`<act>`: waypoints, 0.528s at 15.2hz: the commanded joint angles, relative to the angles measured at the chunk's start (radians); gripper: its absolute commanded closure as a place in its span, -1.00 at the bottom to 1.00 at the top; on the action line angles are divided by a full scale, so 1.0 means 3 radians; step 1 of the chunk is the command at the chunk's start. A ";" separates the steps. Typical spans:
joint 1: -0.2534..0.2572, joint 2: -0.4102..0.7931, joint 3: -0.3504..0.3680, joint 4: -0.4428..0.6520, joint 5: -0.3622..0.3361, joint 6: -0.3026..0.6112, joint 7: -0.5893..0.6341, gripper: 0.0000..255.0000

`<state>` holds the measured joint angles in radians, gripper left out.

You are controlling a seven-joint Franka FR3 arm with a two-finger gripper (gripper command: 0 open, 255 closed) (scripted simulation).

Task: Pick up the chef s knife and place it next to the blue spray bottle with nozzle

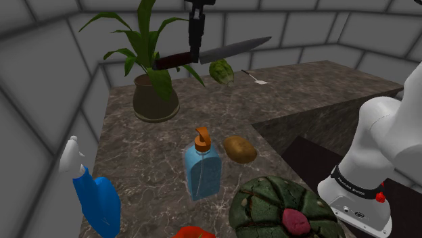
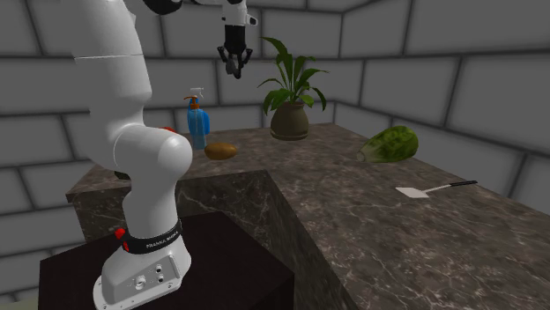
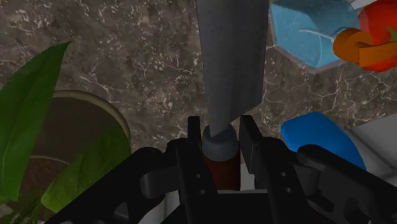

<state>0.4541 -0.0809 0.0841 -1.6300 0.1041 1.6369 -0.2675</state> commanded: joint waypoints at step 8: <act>0.0251 0.0940 0.0217 0.1120 -0.0163 -0.0144 0.0469 1.00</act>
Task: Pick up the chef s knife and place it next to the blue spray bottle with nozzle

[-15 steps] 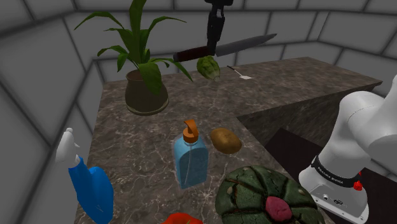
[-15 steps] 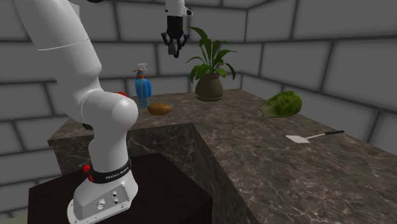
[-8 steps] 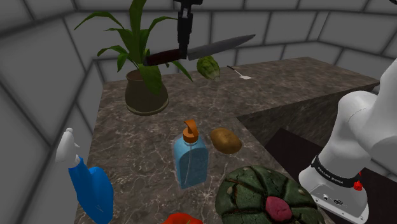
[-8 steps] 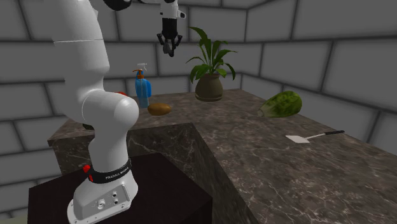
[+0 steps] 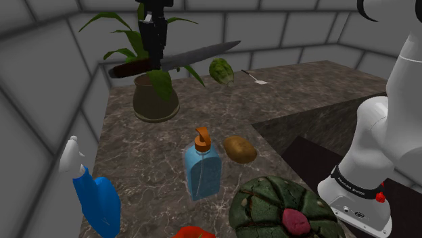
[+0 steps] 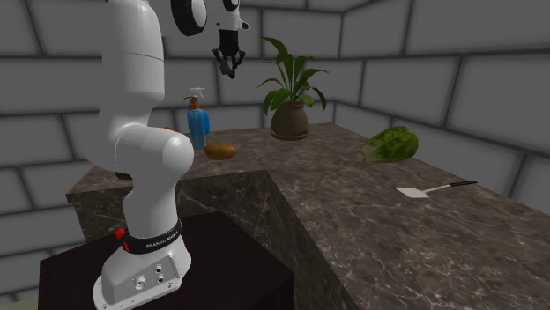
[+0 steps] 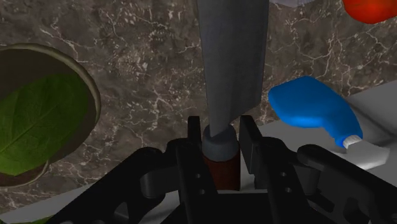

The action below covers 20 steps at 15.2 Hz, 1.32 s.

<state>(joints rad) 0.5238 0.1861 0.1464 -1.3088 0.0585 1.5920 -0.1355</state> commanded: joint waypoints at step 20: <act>-0.0001 -0.0135 0.0003 -0.1105 0.0030 0.0973 -0.0056 1.00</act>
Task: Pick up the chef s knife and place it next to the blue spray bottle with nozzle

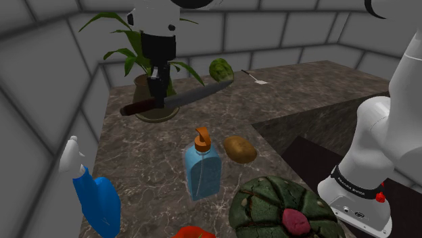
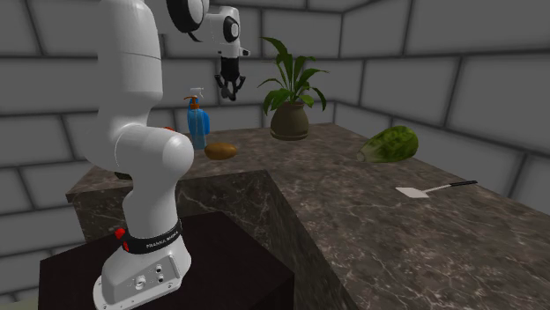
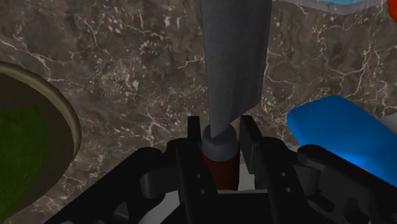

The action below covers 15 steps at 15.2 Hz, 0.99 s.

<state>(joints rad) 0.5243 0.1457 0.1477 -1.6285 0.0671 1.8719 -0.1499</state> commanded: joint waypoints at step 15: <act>0.0001 0.0085 -0.0002 -0.0603 0.0008 0.0687 -0.0050 1.00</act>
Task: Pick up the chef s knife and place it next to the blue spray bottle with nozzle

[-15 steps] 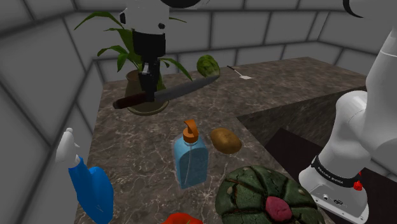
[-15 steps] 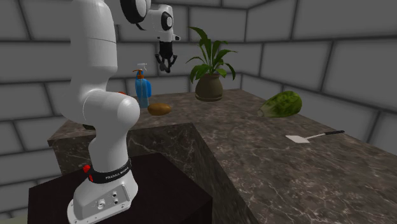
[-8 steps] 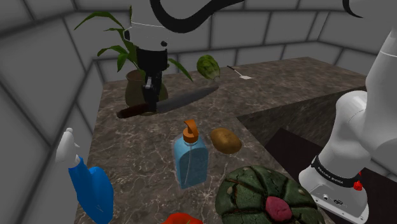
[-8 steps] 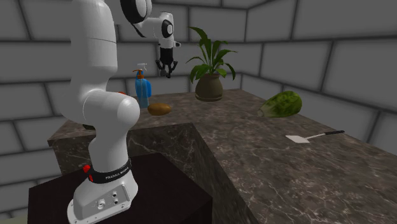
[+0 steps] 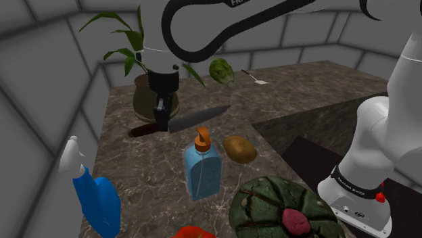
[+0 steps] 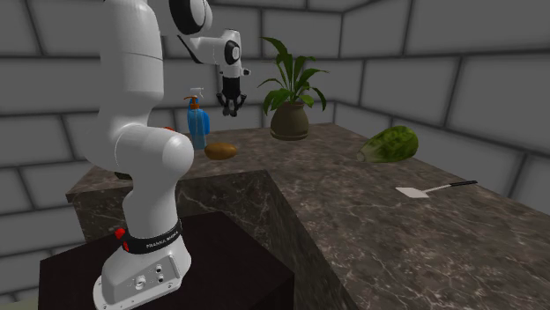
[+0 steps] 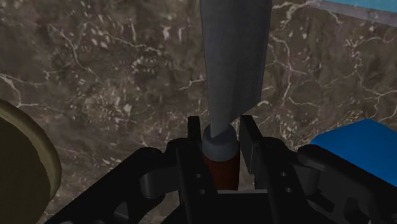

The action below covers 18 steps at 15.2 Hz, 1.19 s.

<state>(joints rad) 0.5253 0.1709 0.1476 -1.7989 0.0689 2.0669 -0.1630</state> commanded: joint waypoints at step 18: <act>0.0012 0.0299 -0.0006 -0.0469 -0.0015 0.0766 -0.0040 1.00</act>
<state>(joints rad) 0.5277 0.2548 0.1455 -1.9349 0.0651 2.2856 -0.1762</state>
